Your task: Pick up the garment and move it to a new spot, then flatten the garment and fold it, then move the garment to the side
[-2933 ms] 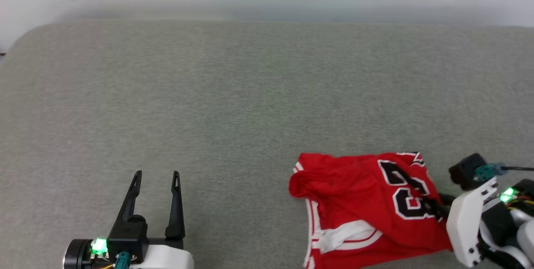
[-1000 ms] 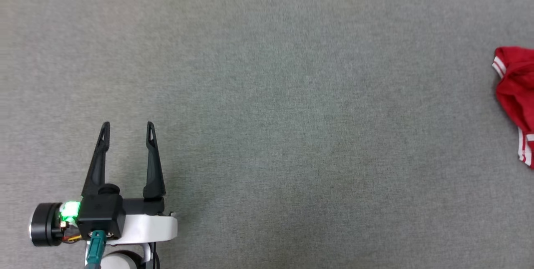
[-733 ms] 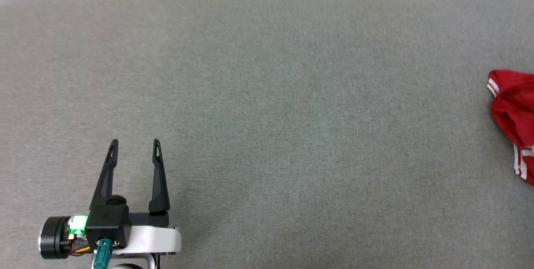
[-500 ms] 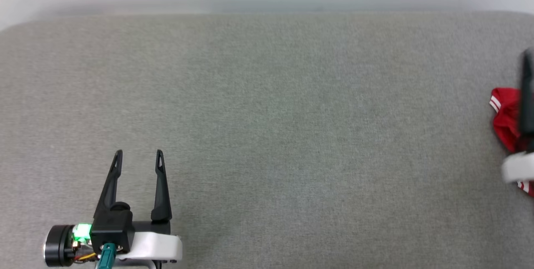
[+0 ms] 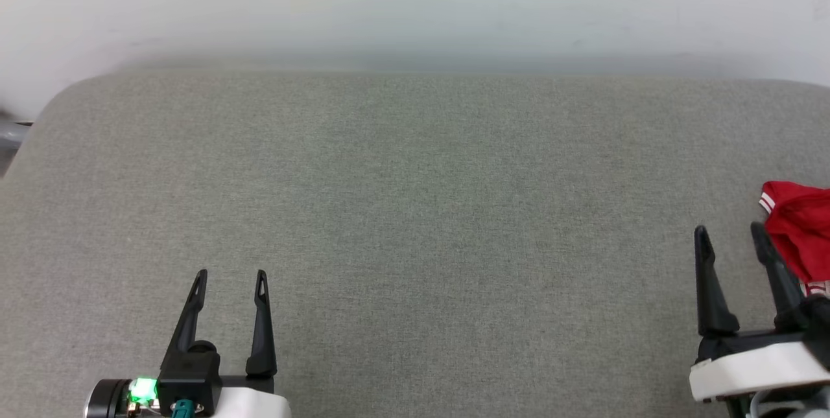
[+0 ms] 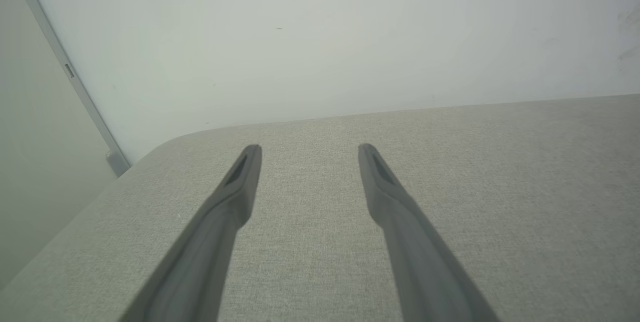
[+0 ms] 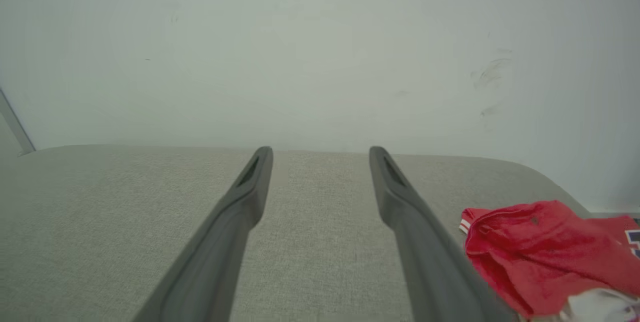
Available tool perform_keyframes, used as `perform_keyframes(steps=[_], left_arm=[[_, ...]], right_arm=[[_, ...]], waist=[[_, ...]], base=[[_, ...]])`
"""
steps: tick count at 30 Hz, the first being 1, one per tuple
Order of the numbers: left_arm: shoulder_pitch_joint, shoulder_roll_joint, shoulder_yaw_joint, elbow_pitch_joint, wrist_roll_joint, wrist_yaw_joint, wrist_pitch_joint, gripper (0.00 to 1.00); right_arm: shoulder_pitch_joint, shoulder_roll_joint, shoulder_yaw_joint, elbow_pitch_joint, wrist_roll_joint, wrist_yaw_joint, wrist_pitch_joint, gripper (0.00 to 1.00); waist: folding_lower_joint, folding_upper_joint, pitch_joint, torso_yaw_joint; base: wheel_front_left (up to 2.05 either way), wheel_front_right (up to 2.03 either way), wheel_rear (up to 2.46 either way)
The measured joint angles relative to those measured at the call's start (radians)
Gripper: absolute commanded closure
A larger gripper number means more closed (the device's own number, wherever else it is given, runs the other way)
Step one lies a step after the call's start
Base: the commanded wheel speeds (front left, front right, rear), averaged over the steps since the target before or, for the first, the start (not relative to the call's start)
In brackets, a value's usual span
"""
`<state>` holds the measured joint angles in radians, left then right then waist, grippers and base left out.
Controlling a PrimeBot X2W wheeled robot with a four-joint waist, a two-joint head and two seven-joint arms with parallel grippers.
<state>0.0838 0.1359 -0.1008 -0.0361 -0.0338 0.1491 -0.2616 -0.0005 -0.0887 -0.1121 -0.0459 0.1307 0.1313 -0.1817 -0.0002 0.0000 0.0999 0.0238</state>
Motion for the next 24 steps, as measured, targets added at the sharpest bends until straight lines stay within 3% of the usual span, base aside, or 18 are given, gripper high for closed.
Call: perform_keyframes(steps=[9,24], left_arm=[[0.035,-0.005,-0.016,0.012,0.001,-0.013,0.0,0.0],[0.056,-0.006,-0.017,0.006,-0.006,-0.022,0.0,0.0]], right_arm=[[0.106,0.031,0.023,0.002,-0.026,0.0,-0.027,0.0],[0.149,0.036,0.026,0.002,-0.02,0.0,-0.029,0.0]], waist=[[0.0,0.0,-0.043,0.017],[0.0002,0.0,-0.072,0.011]], base=[[0.0,0.0,0.0],[0.0,0.0,0.0]])
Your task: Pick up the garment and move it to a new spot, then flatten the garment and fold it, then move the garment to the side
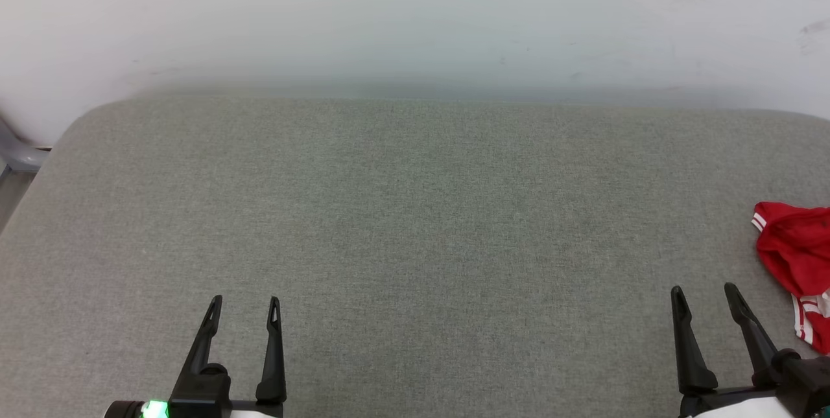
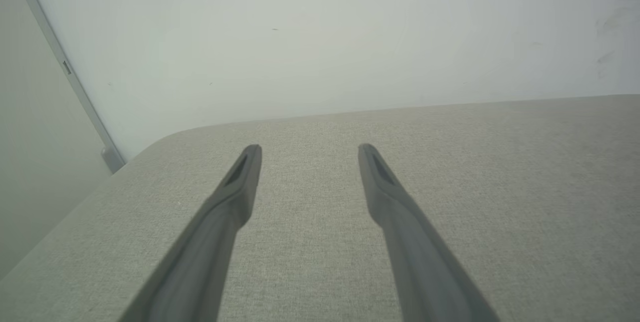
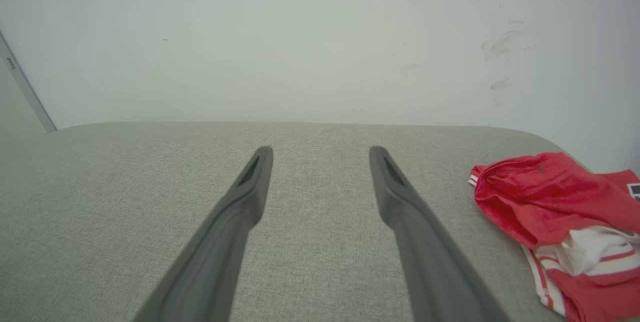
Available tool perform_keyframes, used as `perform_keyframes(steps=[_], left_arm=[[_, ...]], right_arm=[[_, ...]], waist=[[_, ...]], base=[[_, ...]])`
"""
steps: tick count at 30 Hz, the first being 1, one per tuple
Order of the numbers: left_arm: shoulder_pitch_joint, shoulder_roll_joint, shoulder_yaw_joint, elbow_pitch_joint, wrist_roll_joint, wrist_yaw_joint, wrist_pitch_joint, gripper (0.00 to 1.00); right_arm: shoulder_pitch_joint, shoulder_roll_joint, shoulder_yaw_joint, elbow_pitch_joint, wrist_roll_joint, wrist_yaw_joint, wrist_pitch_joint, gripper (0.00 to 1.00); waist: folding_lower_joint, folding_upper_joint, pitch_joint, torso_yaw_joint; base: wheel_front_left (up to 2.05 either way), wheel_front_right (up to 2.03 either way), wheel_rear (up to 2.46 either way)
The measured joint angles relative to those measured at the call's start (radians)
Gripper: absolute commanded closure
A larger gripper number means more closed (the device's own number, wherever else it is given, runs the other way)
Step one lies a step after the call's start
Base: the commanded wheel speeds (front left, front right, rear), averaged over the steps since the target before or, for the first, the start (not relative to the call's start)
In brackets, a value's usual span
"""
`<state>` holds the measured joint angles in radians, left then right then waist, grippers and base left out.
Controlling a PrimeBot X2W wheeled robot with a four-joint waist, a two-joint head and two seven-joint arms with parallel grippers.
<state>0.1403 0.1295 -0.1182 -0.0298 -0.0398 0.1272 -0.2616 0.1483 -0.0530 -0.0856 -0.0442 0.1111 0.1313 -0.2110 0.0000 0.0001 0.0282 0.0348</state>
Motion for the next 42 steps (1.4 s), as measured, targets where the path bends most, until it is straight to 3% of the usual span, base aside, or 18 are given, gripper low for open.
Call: perform_keyframes(steps=[3,4,10,42], left_arm=[[0.001,0.0,0.0,0.001,0.0,-0.001,0.0,0.0],[0.001,0.0,0.0,0.001,0.0,-0.001,0.0,1.0],[0.014,-0.012,-0.007,0.047,-0.02,-0.002,0.005,1.0],[-0.072,-0.011,0.04,0.14,-0.647,-0.1,0.116,1.0]], right_arm=[[0.0,0.0,0.003,0.001,0.004,0.0,0.0,0.0],[0.0,0.0,0.004,0.002,0.004,0.0,0.0,1.0],[0.002,0.0,0.009,0.051,0.023,0.0,0.005,1.0],[-0.075,-0.017,0.03,0.142,0.614,0.0,0.098,1.0]], waist=[[0.0,-0.0001,0.001,-0.001],[0.0,0.0,0.001,-0.001],[0.0,0.0,0.0,-0.002],[0.0001,0.0,-0.006,-0.01]], base=[[0.0,0.0,0.0],[0.0,0.0,0.0],[0.0,0.0,0.0],[0.0,0.0,0.0]])
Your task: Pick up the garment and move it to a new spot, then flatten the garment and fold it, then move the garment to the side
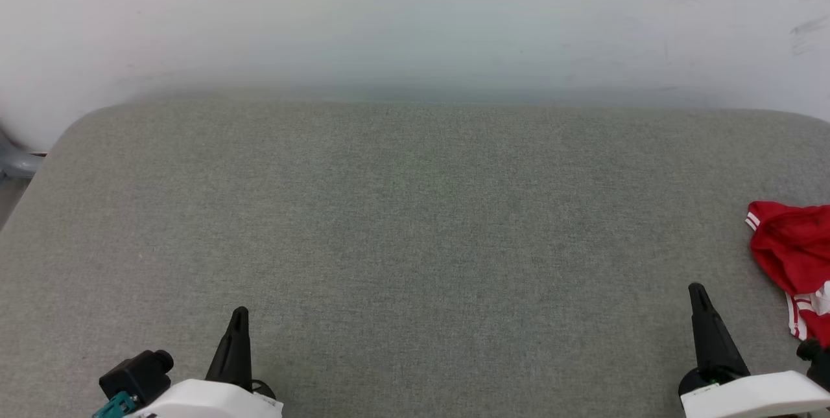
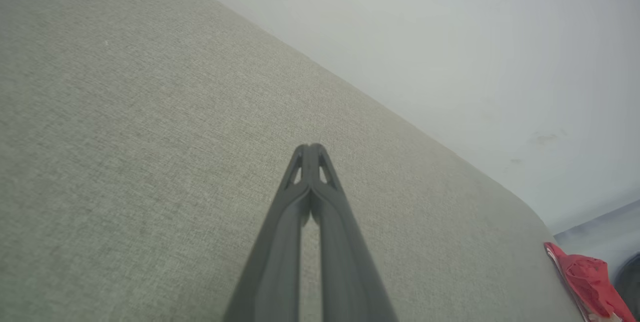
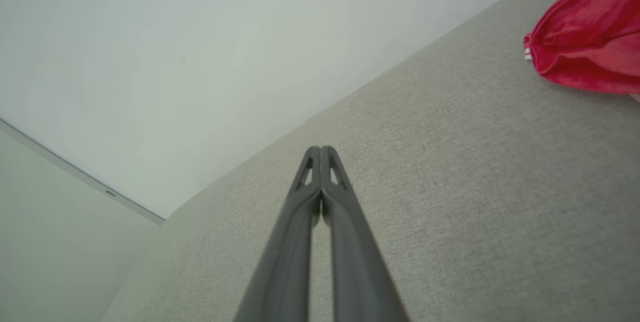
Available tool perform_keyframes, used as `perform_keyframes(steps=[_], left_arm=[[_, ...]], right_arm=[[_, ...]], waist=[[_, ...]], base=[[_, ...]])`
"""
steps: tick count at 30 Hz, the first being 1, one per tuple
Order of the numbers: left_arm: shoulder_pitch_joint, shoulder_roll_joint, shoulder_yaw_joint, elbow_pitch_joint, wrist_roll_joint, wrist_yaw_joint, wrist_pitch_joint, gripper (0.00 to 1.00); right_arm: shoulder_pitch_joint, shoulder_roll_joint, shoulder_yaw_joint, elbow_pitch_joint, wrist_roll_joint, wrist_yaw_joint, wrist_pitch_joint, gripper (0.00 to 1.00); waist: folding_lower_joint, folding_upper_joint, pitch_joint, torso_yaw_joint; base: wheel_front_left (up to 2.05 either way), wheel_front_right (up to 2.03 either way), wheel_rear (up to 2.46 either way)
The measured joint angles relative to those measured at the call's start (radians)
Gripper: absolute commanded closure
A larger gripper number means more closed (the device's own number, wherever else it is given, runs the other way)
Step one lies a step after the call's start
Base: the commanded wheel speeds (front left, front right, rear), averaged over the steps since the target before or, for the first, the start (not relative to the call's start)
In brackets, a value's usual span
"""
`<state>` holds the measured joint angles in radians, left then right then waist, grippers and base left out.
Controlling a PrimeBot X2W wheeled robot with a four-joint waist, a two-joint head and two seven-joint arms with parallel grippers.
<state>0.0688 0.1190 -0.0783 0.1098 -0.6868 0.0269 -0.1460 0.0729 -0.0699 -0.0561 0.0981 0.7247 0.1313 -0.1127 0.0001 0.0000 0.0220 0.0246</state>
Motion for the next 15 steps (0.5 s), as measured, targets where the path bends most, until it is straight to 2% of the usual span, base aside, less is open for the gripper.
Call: perform_keyframes(steps=[15], left_arm=[[-0.038,-0.002,0.026,0.026,-0.219,-0.033,0.045,1.0]], right_arm=[[-0.039,-0.005,0.001,0.031,0.21,0.0,0.04,1.0]], waist=[[0.0,0.0,-0.003,-0.004]], base=[[0.0,0.0,0.0]])
